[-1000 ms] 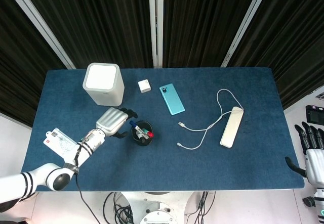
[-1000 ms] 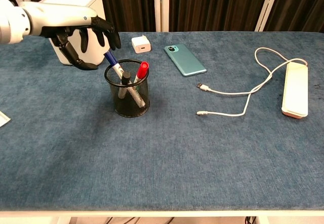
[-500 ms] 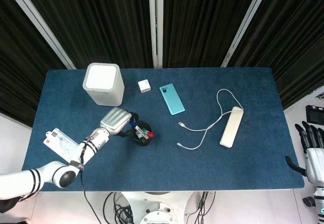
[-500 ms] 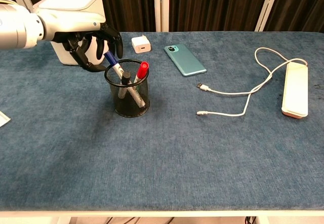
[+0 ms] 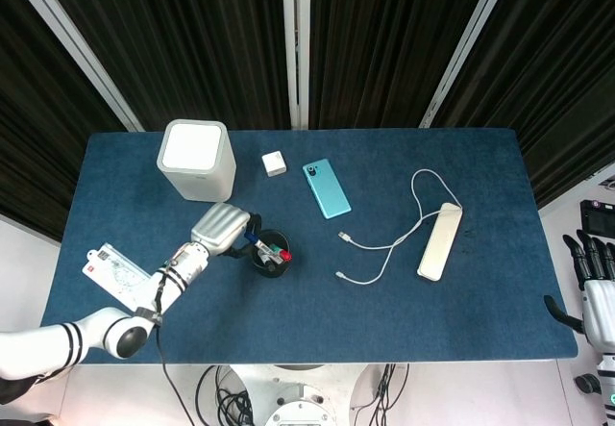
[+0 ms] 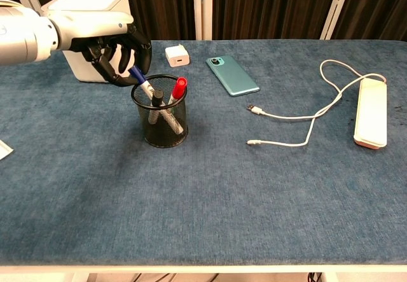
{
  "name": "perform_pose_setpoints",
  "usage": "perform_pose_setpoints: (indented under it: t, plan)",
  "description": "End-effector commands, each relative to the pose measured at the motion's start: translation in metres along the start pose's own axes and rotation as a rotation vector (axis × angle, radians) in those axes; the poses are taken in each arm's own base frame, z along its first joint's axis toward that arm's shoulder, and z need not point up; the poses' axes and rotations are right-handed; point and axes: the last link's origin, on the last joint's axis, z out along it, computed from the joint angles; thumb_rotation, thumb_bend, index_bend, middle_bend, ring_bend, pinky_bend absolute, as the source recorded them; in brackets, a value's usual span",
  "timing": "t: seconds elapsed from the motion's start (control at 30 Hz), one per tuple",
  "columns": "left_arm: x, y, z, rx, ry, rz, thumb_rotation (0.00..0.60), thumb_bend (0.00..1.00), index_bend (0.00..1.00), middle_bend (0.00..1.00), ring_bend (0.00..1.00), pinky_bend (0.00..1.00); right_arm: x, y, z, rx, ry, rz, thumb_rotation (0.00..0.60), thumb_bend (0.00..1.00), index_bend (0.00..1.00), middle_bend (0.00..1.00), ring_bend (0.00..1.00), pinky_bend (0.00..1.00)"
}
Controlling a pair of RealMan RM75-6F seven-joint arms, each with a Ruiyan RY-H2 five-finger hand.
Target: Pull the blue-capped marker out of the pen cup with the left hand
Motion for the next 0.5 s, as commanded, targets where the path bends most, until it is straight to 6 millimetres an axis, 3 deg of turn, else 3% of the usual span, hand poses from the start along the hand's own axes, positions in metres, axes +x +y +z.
perform_pose_setpoints:
  t: [0.03, 0.5]
  plan:
    - [-0.0002, 0.0000, 0.0001, 0.000, -0.002, -0.001, 0.600, 0.33, 0.51, 0.52, 0.54, 0.71, -0.0006, 0.0005, 0.0002, -0.002, -0.003, 0.000, 0.600, 0.18, 0.00, 0.00, 0.00, 0.00]
    - [-0.0021, 0.0004, 0.0035, -0.002, 0.010, -0.002, 0.600, 0.34, 0.59, 0.63, 0.64, 0.81, -0.0009, 0.0021, 0.0010, -0.010, -0.010, -0.001, 0.600, 0.18, 0.00, 0.00, 0.00, 0.00]
